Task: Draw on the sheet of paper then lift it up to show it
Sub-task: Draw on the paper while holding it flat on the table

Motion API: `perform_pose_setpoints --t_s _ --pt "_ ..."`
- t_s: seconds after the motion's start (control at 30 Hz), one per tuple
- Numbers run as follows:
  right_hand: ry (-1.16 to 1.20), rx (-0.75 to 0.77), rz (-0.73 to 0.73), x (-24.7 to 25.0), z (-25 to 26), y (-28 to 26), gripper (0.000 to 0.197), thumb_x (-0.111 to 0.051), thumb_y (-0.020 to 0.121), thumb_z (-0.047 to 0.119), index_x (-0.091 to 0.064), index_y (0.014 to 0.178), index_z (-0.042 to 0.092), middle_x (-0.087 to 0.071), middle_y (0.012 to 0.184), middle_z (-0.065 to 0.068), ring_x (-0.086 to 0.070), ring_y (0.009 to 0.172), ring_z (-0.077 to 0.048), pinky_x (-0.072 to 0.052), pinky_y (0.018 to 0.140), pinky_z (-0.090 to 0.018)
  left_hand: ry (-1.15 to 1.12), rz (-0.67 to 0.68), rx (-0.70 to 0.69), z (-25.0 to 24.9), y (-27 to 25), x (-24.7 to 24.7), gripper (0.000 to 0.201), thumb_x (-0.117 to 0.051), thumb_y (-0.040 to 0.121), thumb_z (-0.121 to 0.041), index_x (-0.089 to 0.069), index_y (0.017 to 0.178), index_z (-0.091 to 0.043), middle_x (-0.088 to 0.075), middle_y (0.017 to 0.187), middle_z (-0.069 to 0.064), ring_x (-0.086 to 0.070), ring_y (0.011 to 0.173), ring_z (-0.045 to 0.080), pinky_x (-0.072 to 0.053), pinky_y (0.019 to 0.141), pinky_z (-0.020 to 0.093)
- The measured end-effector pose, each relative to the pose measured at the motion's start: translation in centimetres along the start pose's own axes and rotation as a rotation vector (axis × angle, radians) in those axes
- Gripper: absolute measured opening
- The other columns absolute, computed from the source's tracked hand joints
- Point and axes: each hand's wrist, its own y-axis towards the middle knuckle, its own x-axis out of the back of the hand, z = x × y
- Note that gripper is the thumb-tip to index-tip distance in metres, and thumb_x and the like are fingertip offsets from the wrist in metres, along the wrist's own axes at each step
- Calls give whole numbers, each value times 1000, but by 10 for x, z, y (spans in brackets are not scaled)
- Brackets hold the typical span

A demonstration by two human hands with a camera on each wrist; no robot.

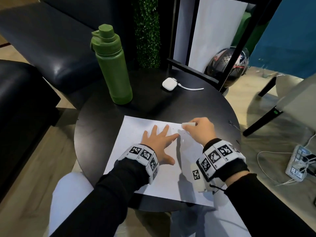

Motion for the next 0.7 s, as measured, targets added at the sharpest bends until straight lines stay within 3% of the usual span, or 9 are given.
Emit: perform_pose_setpoints --t_s 0.1,0.23,0.37,0.53,0.63,0.7 --pt "-20 3 55 -2 3 5 15 -61 82 21 -64 71 12 -60 74 -4 -54 79 -22 -38 68 -25 -6 -21 17 3 1 -4 105 -67 79 -53 9 149 -35 16 159 -3 13 146 28 1 116 52" --pt "-236 27 133 -15 5 7 14 -59 80 21 -69 85 13 -59 81 -5 -53 77 -23 -38 57 -22 -14 1 81 3 2 -4 115 -68 77 -54 17 149 -25 24 157 2 16 146 22 1 117 47" --pt "-232 22 30 -13 6 14 17 -57 81 19 -69 85 9 -62 85 -9 -59 85 -29 -49 74 -30 -3 32 91 -1 7 2 120 -72 74 -52 17 149 -26 26 156 3 15 146 24 -1 117 48" --pt "-333 133 175 -29 5 -2 17 -61 81 26 -65 77 10 -60 78 -7 -59 77 -27 -45 65 -28 24 52 103 -2 15 5 124 -78 71 -44 17 149 -26 24 156 4 12 146 27 -6 116 50" --pt "-291 61 77 -17 3 8 20 -58 82 21 -69 92 8 -62 89 -10 -61 89 -32 -48 74 -31 21 57 99 -2 14 2 125 -76 69 -51 17 149 -26 26 156 3 13 146 27 -5 116 50" --pt "-260 38 3 -13 3 11 18 -55 84 17 -68 92 7 -63 89 -12 -58 86 -33 -46 73 -29 29 61 105 -3 14 2 126 -76 69 -52 18 148 -26 26 156 4 13 146 27 -5 116 51"
